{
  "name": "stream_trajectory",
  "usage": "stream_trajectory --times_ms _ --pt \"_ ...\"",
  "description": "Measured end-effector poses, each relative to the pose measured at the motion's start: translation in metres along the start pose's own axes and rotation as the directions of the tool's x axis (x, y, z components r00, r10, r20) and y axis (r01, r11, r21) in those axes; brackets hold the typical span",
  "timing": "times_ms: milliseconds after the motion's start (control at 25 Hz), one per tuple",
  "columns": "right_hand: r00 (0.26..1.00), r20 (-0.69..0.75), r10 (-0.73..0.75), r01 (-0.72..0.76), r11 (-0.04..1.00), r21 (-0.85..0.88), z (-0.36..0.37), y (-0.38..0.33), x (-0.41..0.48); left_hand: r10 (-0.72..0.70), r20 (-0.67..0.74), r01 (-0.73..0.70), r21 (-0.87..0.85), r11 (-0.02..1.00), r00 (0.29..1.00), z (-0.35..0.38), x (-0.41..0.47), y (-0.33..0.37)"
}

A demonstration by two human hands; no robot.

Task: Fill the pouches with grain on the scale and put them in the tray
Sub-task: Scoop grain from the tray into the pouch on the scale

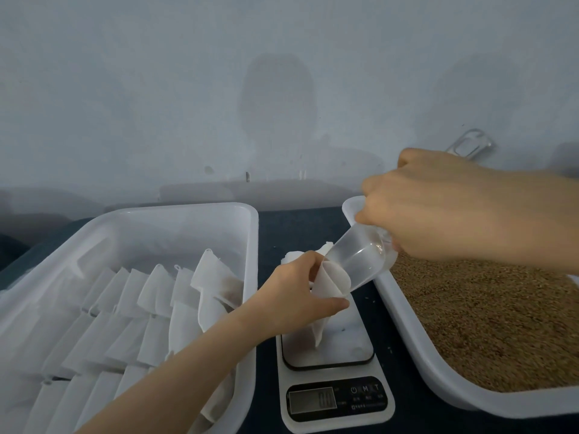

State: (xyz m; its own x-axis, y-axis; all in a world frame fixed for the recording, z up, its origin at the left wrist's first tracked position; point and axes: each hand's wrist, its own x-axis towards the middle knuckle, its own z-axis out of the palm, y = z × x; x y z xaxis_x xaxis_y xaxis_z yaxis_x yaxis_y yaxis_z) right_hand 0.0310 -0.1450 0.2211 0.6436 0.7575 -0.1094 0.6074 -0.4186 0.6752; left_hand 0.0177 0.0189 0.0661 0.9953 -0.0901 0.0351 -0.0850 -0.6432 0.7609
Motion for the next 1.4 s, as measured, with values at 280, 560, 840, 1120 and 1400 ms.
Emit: stream_trajectory --times_ms 280,560,840,1120,1400 --pt "0.994 -0.102 0.048 -0.053 0.997 -0.048 0.004 -0.008 -0.009 -0.026 0.022 0.025 0.052 0.998 0.999 -0.001 0.0 -0.001" --pt "0.907 -0.165 0.388 -0.294 0.862 0.412 0.056 0.019 -0.041 -0.012 0.014 0.012 0.048 0.999 1.0 -0.002 -0.002 0.0" --pt "0.794 0.174 0.582 -0.534 0.532 0.657 0.168 0.013 -0.071 -0.003 0.009 0.002 0.048 0.999 1.0 -0.001 -0.001 -0.004" --pt "0.566 0.436 0.7 -0.774 0.268 0.574 0.233 0.026 -0.072 -0.007 0.007 0.007 0.066 0.998 1.0 -0.001 0.002 -0.006" --pt "0.636 0.557 0.534 -0.77 0.393 0.502 0.21 -0.004 -0.061 -0.006 0.006 0.005 0.064 0.998 1.0 -0.001 0.001 -0.005"
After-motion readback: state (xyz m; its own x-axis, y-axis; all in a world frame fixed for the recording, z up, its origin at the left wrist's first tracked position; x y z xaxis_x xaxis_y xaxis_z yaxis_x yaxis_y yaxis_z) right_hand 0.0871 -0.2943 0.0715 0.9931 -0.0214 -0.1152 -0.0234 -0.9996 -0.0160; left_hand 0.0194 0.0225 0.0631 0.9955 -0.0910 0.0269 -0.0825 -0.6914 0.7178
